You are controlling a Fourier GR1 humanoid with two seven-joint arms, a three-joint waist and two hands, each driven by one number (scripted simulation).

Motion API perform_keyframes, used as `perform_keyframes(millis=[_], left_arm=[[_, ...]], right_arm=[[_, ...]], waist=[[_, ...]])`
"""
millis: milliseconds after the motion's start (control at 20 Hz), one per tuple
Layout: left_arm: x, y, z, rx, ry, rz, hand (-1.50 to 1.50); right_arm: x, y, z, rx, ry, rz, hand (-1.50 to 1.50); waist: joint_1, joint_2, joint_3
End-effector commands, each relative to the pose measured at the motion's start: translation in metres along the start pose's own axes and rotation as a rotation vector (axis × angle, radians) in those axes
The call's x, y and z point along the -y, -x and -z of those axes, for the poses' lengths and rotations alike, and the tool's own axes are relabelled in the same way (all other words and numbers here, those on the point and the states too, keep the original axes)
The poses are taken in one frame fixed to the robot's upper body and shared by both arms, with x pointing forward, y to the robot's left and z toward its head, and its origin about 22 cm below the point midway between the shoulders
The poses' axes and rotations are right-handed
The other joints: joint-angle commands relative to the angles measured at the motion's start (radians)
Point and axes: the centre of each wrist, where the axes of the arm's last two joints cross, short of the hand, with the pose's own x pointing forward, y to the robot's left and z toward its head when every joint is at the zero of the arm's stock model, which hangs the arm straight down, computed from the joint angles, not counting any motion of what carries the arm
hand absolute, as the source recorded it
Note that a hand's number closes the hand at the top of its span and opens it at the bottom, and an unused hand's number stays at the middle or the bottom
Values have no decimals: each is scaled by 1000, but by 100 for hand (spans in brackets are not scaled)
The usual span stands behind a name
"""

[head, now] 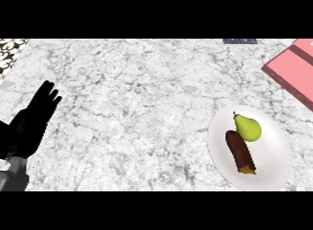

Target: Pick the pear from the plate and place it in the cardboard box

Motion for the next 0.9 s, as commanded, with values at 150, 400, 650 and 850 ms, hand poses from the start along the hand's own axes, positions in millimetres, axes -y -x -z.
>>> perform_keyframes(millis=[150, 400, 650, 850], left_arm=[[1, -13, -5, -4, 25, -6, 0], [-14, -9, -5, -17, -10, -5, 0], [-33, -14, -16, -20, -6, -15, 0], [-17, -19, -11, -28, -27, -4, 0]], right_arm=[[10, -18, 7, -66, -402, -349, -150], [7, -2, -9, -171, -573, -474, -150], [-12, 19, -3, -241, -632, -506, -150], [-9, 31, -11, -310, -677, -469, -150]], waist=[[7, -4, -3], [-6, -2, -6], [-18, -9, -8], [-25, -9, -7]])
